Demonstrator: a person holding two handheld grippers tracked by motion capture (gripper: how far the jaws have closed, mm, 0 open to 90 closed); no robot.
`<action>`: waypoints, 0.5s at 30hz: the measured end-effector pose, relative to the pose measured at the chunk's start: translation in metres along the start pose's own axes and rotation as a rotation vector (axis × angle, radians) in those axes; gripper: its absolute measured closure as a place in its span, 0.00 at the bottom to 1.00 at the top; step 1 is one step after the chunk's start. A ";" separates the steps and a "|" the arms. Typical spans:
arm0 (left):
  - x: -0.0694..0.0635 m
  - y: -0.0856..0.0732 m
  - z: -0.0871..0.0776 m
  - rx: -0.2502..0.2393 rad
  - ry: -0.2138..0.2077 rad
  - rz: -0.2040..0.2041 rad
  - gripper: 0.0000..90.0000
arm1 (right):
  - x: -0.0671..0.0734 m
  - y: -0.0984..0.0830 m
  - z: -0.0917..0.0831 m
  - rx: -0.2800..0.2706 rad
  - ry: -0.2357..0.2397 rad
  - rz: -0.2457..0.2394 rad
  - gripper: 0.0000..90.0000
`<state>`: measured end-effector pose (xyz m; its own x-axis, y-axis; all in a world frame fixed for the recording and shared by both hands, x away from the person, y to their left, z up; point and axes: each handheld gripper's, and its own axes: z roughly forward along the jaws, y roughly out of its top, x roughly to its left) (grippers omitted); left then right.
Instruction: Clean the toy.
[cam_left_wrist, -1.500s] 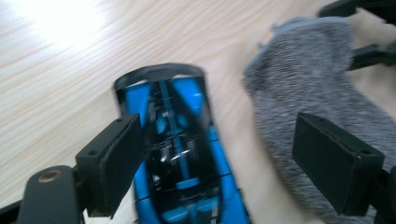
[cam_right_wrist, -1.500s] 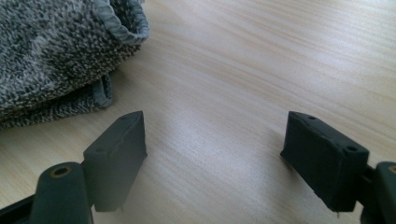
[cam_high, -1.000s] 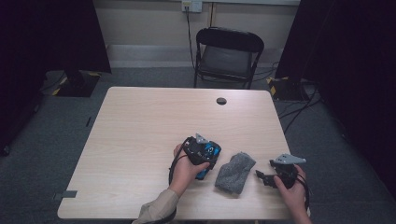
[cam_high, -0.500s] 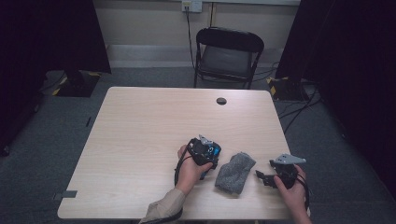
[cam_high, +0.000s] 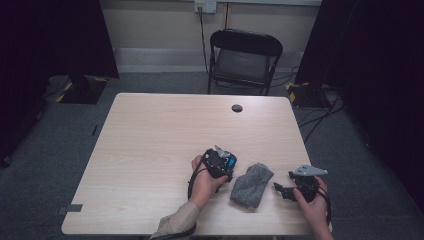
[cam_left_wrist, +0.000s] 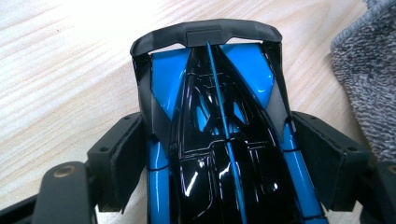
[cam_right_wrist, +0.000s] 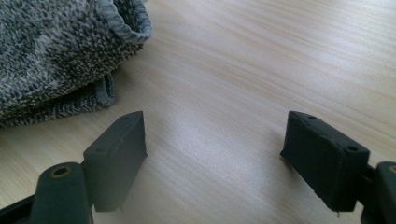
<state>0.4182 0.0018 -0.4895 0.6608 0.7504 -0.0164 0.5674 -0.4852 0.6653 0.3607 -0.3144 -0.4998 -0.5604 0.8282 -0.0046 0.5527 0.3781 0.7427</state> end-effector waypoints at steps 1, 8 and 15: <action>0.000 0.000 0.000 0.000 0.001 -0.002 0.25 | 0.000 0.000 0.000 0.000 0.000 0.000 0.23; 0.000 -0.001 -0.001 0.001 -0.001 0.005 0.27 | 0.000 0.000 0.000 0.000 0.001 0.001 0.23; 0.003 -0.003 -0.004 -0.002 -0.026 0.020 0.27 | 0.000 0.000 0.000 0.000 0.001 0.001 0.23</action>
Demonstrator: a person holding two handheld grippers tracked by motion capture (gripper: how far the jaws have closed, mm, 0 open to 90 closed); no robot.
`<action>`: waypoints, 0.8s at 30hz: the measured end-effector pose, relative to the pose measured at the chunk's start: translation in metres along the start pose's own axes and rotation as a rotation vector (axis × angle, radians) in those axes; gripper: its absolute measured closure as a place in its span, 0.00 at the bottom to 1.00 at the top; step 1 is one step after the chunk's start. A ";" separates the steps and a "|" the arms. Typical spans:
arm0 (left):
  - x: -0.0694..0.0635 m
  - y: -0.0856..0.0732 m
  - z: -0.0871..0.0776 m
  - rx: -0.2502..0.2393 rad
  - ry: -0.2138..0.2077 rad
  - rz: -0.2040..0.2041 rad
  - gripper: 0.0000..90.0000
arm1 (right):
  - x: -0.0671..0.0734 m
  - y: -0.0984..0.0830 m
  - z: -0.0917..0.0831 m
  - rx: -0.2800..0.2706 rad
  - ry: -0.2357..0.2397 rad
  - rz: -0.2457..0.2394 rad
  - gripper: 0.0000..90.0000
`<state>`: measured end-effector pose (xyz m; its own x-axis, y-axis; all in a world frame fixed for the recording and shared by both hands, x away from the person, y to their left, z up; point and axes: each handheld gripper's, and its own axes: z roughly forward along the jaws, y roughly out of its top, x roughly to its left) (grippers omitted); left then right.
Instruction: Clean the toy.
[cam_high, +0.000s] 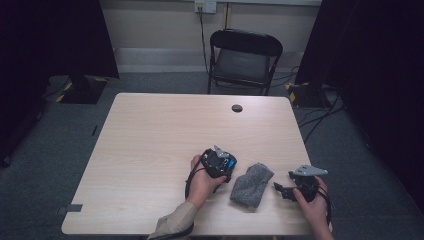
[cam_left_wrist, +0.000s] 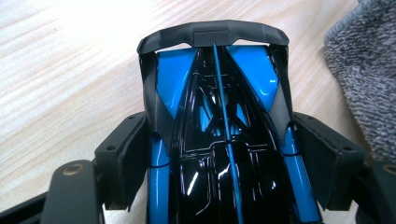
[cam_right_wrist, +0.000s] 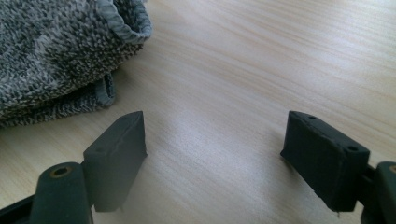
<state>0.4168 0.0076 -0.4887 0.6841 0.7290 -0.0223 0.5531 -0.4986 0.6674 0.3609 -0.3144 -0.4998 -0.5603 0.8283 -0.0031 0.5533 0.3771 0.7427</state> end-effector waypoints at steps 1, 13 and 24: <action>0.000 0.000 0.000 -0.002 -0.002 -0.001 0.28 | 0.000 0.000 0.000 0.000 0.000 0.000 0.23; 0.005 -0.006 -0.008 0.017 -0.046 0.017 0.28 | 0.000 0.000 0.000 0.000 0.000 0.000 0.23; 0.016 -0.012 -0.023 0.019 -0.057 0.020 0.28 | 0.000 0.000 0.000 0.000 0.000 0.000 0.23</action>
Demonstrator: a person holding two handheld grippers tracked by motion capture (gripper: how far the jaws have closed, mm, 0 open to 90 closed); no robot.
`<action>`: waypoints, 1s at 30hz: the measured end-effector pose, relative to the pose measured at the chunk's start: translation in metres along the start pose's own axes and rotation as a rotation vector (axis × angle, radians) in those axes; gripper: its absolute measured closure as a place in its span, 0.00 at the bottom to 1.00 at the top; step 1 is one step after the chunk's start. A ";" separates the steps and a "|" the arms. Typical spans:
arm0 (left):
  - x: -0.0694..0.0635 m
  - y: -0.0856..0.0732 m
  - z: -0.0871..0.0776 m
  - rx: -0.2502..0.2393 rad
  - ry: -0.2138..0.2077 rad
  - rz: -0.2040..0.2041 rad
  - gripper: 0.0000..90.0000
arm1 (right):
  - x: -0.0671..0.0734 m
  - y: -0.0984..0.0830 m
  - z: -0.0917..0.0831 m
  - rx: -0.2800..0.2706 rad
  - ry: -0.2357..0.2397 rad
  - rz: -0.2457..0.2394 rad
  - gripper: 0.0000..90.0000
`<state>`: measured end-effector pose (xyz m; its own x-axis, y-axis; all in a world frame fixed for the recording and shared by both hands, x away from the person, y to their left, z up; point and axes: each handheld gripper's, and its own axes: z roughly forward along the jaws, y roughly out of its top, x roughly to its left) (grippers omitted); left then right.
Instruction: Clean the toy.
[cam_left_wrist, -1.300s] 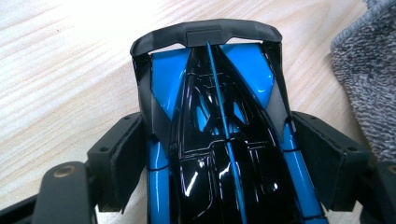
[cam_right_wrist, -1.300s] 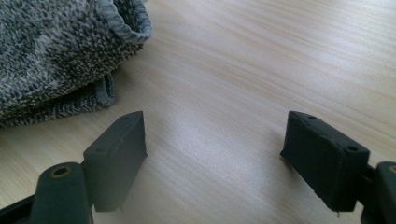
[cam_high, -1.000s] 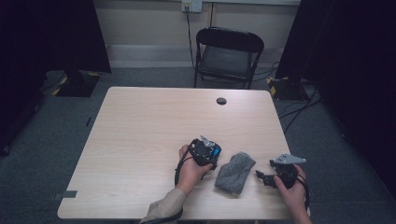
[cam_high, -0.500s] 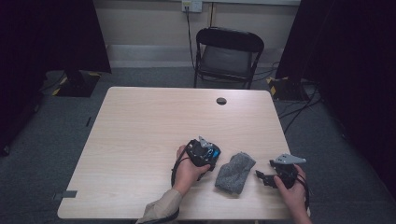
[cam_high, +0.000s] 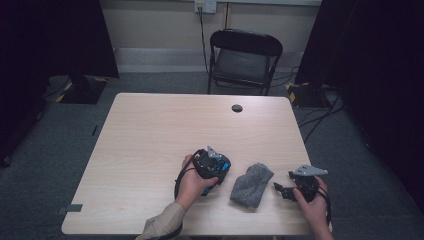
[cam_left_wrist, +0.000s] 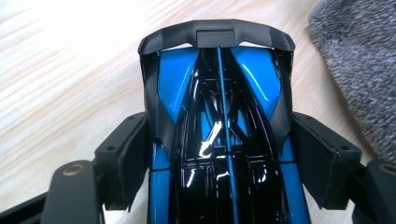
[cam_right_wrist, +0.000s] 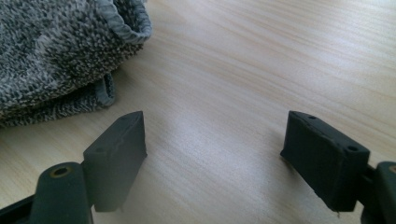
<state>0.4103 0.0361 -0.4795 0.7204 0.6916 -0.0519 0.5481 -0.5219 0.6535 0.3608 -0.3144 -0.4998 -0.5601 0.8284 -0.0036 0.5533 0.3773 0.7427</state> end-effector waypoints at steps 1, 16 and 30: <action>0.000 -0.001 0.000 -0.005 0.000 -0.006 0.28 | 0.000 0.000 0.000 0.000 0.000 0.000 0.23; -0.001 -0.010 0.002 -0.030 0.020 -0.032 0.28 | 0.000 0.000 0.000 0.000 0.000 0.000 0.23; -0.009 -0.019 -0.001 -0.027 0.077 -0.037 0.22 | 0.000 0.000 0.000 0.000 0.000 0.000 0.23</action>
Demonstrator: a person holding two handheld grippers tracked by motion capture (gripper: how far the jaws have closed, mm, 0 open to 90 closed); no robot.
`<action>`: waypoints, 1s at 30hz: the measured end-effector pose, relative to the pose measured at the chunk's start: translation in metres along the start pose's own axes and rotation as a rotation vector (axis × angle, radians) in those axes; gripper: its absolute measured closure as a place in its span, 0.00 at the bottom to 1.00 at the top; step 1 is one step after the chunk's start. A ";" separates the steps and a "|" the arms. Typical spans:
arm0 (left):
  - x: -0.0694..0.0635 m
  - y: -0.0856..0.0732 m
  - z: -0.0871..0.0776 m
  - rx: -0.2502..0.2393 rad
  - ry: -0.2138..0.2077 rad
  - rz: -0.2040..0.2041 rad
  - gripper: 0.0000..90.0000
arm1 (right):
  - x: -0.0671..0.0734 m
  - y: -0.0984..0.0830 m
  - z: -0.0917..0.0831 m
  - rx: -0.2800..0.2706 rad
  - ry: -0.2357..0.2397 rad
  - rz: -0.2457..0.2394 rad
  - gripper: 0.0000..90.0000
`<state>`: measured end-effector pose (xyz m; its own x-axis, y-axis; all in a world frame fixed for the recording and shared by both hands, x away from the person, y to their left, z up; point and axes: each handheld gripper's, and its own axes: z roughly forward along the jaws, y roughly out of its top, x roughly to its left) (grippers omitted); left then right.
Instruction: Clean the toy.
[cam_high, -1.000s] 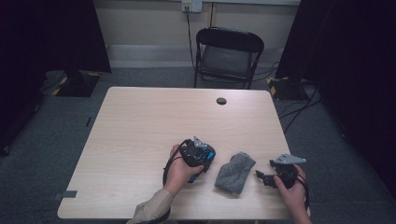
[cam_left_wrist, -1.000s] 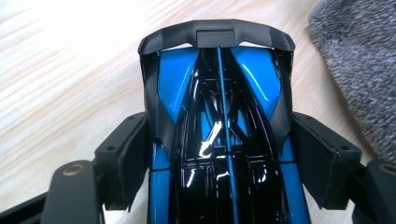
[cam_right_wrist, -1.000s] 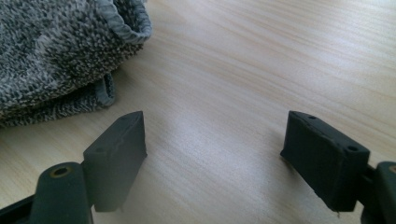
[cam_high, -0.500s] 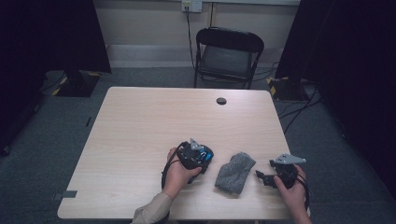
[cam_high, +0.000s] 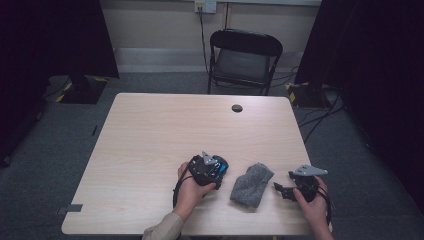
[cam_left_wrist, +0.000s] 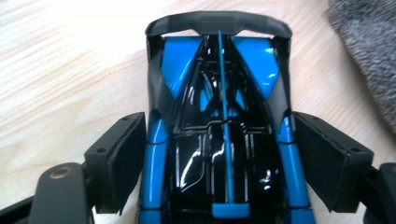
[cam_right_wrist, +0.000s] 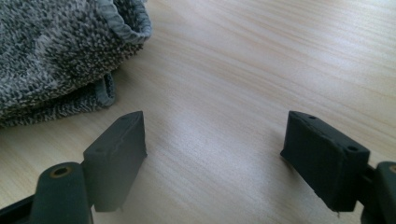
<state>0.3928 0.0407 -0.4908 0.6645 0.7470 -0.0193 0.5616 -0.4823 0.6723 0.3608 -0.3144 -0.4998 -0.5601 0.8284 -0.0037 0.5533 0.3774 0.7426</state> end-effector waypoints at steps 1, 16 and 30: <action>0.000 0.000 0.001 -0.008 0.001 -0.004 0.21 | 0.000 0.000 0.000 0.000 0.000 0.000 0.23; 0.003 0.002 -0.001 0.006 -0.032 0.033 0.29 | 0.004 0.010 -0.007 -0.018 0.039 -0.020 0.22; 0.006 0.002 -0.008 0.004 -0.063 0.043 0.30 | 0.033 0.051 -0.017 -0.064 0.193 -0.136 0.22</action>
<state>0.3943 0.0478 -0.4836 0.7176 0.6955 -0.0373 0.5341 -0.5152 0.6703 0.3598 -0.2749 -0.4505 -0.7377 0.6749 0.0172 0.4282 0.4481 0.7848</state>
